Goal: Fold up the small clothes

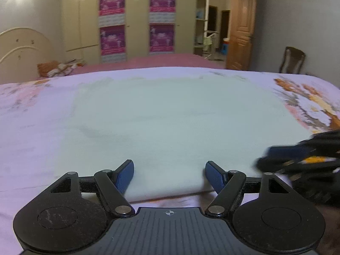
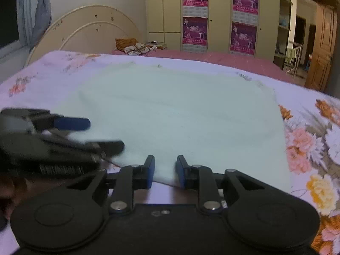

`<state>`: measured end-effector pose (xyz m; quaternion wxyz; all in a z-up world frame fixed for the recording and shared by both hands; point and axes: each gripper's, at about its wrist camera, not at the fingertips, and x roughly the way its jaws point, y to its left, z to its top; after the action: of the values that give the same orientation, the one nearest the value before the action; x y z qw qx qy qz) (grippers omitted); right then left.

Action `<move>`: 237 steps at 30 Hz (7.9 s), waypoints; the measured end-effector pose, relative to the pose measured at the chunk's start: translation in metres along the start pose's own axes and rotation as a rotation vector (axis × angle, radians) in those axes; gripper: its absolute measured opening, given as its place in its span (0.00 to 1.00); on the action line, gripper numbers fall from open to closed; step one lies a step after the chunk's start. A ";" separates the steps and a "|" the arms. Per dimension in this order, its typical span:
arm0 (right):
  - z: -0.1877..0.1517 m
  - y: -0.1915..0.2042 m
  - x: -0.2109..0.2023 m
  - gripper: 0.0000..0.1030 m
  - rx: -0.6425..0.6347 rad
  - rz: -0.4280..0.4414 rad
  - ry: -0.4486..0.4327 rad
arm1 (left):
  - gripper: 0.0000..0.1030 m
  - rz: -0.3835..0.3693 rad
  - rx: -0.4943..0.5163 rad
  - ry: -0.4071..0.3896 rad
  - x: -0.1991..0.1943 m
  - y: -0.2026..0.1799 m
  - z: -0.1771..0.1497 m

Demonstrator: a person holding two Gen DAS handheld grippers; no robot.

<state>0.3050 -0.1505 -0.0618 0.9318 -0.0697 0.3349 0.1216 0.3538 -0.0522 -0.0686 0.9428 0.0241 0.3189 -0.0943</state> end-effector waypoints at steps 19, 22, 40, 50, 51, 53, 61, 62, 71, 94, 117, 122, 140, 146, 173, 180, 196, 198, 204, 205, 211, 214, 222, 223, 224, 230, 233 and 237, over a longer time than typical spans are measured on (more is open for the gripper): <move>-0.020 -0.059 -0.020 0.26 0.107 -0.179 0.034 | 0.72 0.071 -0.073 0.027 -0.017 0.036 -0.011; -0.019 -0.058 -0.028 0.26 0.122 -0.175 0.007 | 0.72 0.069 -0.071 0.043 -0.012 0.038 -0.013; -0.011 -0.062 -0.045 0.27 0.193 -0.152 -0.002 | 0.72 0.054 -0.195 0.031 -0.046 0.052 -0.014; 0.007 -0.070 -0.045 0.15 0.293 -0.016 -0.049 | 0.55 -0.160 -0.940 -0.069 -0.015 0.112 -0.053; 0.012 -0.072 -0.042 0.13 0.306 0.005 -0.053 | 0.55 -0.161 -0.966 -0.092 -0.011 0.113 -0.054; 0.020 -0.070 -0.033 0.11 0.321 0.033 -0.066 | 0.55 -0.162 -0.995 -0.126 -0.001 0.114 -0.052; 0.056 -0.064 0.032 0.05 0.358 0.107 -0.064 | 0.18 -0.119 -1.123 -0.145 0.051 0.129 -0.036; 0.060 -0.061 0.039 0.05 0.351 0.112 -0.063 | 0.14 -0.117 -1.129 -0.149 0.055 0.130 -0.035; 0.085 -0.037 0.091 0.04 0.266 0.132 -0.039 | 0.07 -0.105 -1.034 -0.177 0.062 0.131 -0.022; 0.046 -0.143 0.043 0.08 0.673 0.160 -0.165 | 0.07 -0.222 -0.152 -0.083 0.045 -0.021 0.161; 0.021 -0.208 0.040 0.44 0.739 0.255 -0.108 | 0.71 -0.169 -0.326 0.107 0.084 0.045 0.155; 0.025 -0.201 0.054 0.44 0.714 0.287 -0.053 | 0.71 -0.195 -0.354 0.104 0.095 0.054 0.150; 0.047 -0.161 0.030 0.12 0.486 0.139 -0.106 | 0.71 -0.245 -0.346 0.042 0.126 0.040 0.148; 0.030 -0.174 0.016 0.12 0.531 0.114 -0.114 | 0.71 -0.262 -0.298 0.085 0.135 0.029 0.142; 0.088 -0.179 0.088 0.11 0.239 -0.014 -0.061 | 0.71 -0.176 -0.327 0.089 0.207 0.027 0.180; 0.079 -0.193 0.095 0.12 0.256 -0.113 -0.017 | 0.71 -0.153 -0.282 0.075 0.204 0.022 0.182; 0.061 -0.157 0.047 0.23 0.183 -0.132 -0.015 | 0.71 -0.187 -0.155 0.023 0.111 0.018 0.146; 0.062 -0.154 0.027 0.21 0.178 -0.111 -0.049 | 0.71 -0.187 -0.138 0.030 0.100 0.021 0.137; 0.036 -0.119 0.005 0.20 0.100 0.013 -0.048 | 0.71 -0.179 -0.156 0.063 0.080 0.023 0.106; 0.030 -0.116 0.008 0.20 0.087 0.012 -0.027 | 0.71 -0.176 -0.150 0.061 0.076 0.021 0.103; 0.008 -0.105 -0.001 0.22 0.070 -0.027 -0.002 | 0.71 -0.155 -0.097 0.043 0.047 0.014 0.081; 0.000 -0.102 -0.012 0.23 0.057 -0.046 0.002 | 0.71 -0.152 -0.091 0.037 0.035 0.014 0.071; -0.023 -0.108 -0.026 0.34 0.112 -0.076 0.021 | 0.71 -0.141 -0.076 0.039 0.016 0.008 0.058; -0.025 -0.108 -0.027 0.34 0.114 -0.078 0.021 | 0.71 -0.138 -0.074 0.039 0.015 0.008 0.057; -0.025 -0.108 -0.028 0.34 0.114 -0.082 0.020 | 0.71 -0.137 -0.073 0.041 0.014 0.009 0.057; -0.015 -0.100 -0.046 0.34 0.122 -0.095 -0.028 | 0.71 -0.140 -0.042 0.044 0.005 0.003 0.061; -0.021 -0.097 -0.031 0.35 0.110 -0.115 0.052 | 0.71 -0.133 -0.012 0.062 0.008 -0.001 0.058; -0.023 -0.086 -0.031 0.39 0.038 -0.149 0.074 | 0.71 -0.131 0.011 0.050 -0.001 -0.002 0.065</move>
<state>0.2912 -0.2439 -0.0551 0.9264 -0.0810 0.3653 0.0428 0.3917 -0.0610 -0.0159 0.9261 0.0108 0.3429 -0.1568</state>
